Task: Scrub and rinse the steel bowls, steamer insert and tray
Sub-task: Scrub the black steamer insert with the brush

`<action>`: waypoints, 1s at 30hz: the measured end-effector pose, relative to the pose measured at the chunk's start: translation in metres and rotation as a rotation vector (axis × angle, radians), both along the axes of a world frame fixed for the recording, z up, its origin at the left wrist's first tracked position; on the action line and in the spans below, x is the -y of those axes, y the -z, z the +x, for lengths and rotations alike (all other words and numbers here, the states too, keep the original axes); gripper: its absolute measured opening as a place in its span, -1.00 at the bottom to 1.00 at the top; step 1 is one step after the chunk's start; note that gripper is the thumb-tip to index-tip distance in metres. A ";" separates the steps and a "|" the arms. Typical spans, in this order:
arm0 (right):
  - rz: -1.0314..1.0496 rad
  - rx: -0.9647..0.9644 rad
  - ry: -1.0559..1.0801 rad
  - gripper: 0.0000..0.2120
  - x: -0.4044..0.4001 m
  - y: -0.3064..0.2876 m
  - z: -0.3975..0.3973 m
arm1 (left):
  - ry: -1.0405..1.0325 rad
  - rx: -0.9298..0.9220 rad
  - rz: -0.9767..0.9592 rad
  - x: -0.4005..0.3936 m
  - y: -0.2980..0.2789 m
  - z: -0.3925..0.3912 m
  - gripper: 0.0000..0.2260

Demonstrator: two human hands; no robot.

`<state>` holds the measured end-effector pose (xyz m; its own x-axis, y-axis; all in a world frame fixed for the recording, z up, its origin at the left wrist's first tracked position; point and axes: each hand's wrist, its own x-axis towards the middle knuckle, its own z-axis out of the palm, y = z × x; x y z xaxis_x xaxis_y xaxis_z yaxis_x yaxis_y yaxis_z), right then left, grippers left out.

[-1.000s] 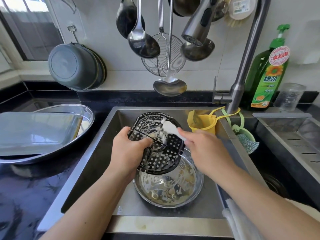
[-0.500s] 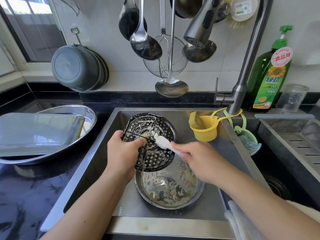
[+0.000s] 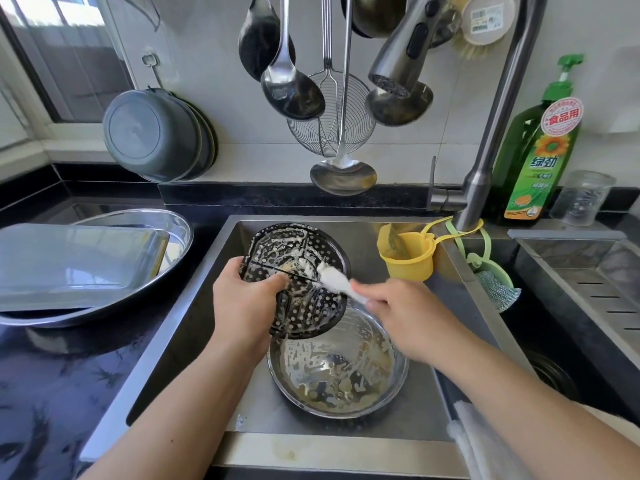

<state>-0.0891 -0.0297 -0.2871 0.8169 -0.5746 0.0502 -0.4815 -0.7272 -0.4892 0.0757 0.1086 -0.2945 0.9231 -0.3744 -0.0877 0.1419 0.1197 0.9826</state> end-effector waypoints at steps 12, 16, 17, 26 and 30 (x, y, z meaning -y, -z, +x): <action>0.129 -0.090 -0.077 -0.64 -0.016 -0.006 -0.006 | -0.028 -0.023 -0.046 -0.002 -0.004 0.002 -0.71; 0.051 0.029 0.124 -0.65 0.014 -0.006 -0.006 | 0.016 0.006 -0.029 -0.001 -0.005 0.000 -0.70; 0.085 0.000 0.082 -0.67 0.014 -0.006 -0.008 | 0.020 0.013 -0.023 -0.001 -0.005 0.000 -0.70; 0.120 -0.075 0.081 -0.73 0.019 -0.016 -0.013 | 0.124 0.017 0.053 -0.001 -0.003 0.000 -0.70; 0.165 -0.188 0.031 -0.64 0.005 -0.015 -0.013 | 0.130 0.044 0.070 -0.002 -0.006 0.001 -0.71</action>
